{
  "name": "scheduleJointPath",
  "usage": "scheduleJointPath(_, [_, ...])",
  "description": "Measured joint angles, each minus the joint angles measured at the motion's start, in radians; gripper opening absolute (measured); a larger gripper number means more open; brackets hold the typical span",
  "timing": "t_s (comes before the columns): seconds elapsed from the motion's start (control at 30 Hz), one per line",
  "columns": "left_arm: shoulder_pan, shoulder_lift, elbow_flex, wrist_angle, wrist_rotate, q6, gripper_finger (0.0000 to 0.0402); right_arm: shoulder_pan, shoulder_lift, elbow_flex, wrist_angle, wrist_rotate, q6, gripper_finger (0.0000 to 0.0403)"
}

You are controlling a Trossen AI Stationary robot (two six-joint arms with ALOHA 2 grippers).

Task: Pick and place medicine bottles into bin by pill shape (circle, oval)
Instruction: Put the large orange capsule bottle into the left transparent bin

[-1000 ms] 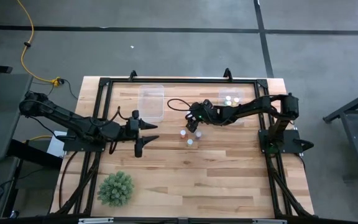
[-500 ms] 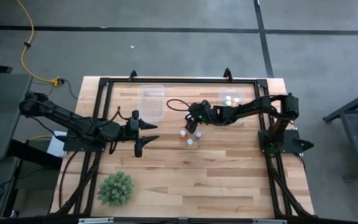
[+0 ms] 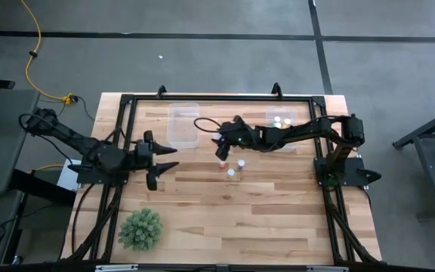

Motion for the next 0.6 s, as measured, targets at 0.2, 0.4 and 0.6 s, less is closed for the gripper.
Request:
scheduleJointPath(0.2, [-0.067, 0.002, -0.002, -0.003, -0.097, 0.008, 0.0196, -0.001, 0.046, 0.133, 0.045, -0.001, -0.092, 0.0184])
scheduleJointPath(0.4, [-0.077, 0.002, -0.002, 0.001, -0.117, 0.019, 0.0196, -0.032, 0.176, 0.288, 0.045, -0.089, -0.116, 0.0184])
scheduleJointPath(0.6, [-0.077, 0.008, -0.002, 0.002, -0.117, 0.019, 0.0196, -0.059, 0.35, 0.488, -0.03, -0.096, -0.124, 0.0184])
